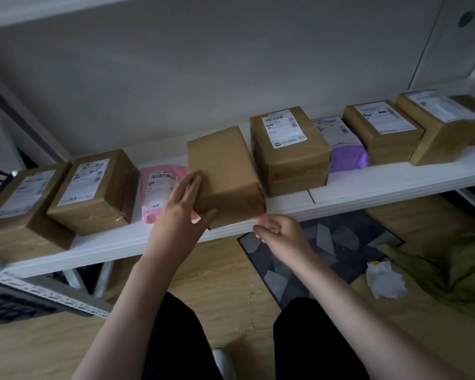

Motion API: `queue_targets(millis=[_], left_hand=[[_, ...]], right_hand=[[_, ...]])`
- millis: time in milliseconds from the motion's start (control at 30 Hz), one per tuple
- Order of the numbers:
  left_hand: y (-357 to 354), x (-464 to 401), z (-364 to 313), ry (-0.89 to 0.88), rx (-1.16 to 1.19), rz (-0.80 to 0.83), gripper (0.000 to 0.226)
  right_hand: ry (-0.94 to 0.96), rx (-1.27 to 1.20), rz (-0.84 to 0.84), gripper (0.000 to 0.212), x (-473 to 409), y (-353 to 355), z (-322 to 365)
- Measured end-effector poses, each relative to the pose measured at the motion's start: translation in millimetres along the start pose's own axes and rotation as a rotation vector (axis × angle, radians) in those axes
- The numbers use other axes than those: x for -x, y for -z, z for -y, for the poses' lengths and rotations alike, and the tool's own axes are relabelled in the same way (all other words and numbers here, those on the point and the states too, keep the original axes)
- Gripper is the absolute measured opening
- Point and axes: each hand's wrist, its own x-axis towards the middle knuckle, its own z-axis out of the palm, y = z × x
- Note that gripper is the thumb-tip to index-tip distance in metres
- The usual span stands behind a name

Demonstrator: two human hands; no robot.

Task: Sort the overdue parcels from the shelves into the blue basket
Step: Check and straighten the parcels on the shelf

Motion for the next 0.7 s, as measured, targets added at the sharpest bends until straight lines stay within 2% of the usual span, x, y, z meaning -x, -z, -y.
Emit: queue_targets(millis=[133,233,300,400,533,700], left_hand=[[7.5,6.9,17.5,0.07,0.058,-0.058,0.079],[8.5,13.1,21.4,0.147,0.183,-0.095,0.078],[6.6,15.7,20.9,0.173,0.231,-0.118,0.076],[3.4,17.9,18.8,0.192,0.249,-0.127,0.068],[-6.6,24.1,9.6,0.157,0.277,-0.102,0.054],[-16.3,29.0,4.2,0.161,0.392,-0.081,0.061]], right_hand=[[0.044,0.074,0.004,0.029,0.7,7.2,17.1],[0.174,0.205,0.048,0.015,1.0,5.2,40.4],[0.244,0.264,0.052,0.014,0.0,0.7,57.6],[0.336,0.312,0.051,0.039,-0.5,-3.1,74.3],[0.48,0.367,0.007,0.047,10.5,-1.1,78.9],[0.532,0.453,-0.054,0.061,16.2,2.1,69.1]])
